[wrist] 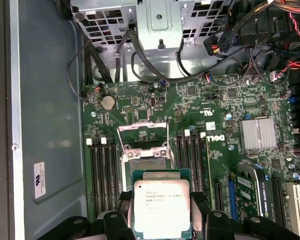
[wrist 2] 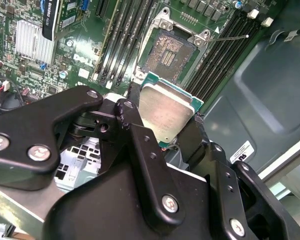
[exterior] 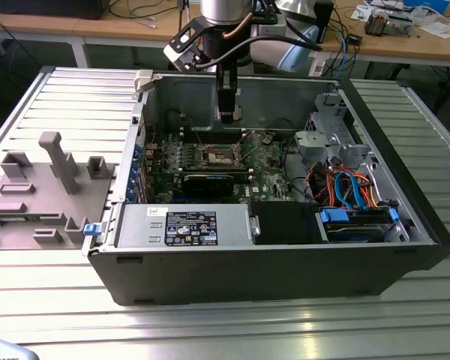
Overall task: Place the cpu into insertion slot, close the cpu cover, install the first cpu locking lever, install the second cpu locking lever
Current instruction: 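Place the cpu into insertion slot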
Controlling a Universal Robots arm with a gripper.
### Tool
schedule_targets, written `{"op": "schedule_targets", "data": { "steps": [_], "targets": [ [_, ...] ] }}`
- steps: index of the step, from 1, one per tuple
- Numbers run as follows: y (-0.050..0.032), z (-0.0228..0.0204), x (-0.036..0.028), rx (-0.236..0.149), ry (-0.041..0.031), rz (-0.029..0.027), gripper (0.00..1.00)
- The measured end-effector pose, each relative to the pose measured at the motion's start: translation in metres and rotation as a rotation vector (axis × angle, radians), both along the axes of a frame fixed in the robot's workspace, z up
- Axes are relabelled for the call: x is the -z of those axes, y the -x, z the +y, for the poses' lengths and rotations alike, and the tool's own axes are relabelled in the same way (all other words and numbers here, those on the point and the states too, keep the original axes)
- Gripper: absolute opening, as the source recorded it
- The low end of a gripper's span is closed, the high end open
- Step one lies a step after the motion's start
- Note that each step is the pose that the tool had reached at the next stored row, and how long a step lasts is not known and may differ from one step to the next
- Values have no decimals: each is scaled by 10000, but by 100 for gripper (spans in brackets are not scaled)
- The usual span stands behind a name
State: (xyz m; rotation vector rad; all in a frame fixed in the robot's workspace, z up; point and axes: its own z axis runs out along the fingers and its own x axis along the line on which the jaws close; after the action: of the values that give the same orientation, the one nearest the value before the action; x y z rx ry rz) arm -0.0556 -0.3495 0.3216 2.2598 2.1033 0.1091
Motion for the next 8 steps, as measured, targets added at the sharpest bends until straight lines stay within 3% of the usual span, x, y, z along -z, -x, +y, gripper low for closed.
{"op": "schedule_targets", "data": {
  "steps": [8],
  "targets": [
    [9, 0, 19, -1, -1, 0, 55]
  ]
}}
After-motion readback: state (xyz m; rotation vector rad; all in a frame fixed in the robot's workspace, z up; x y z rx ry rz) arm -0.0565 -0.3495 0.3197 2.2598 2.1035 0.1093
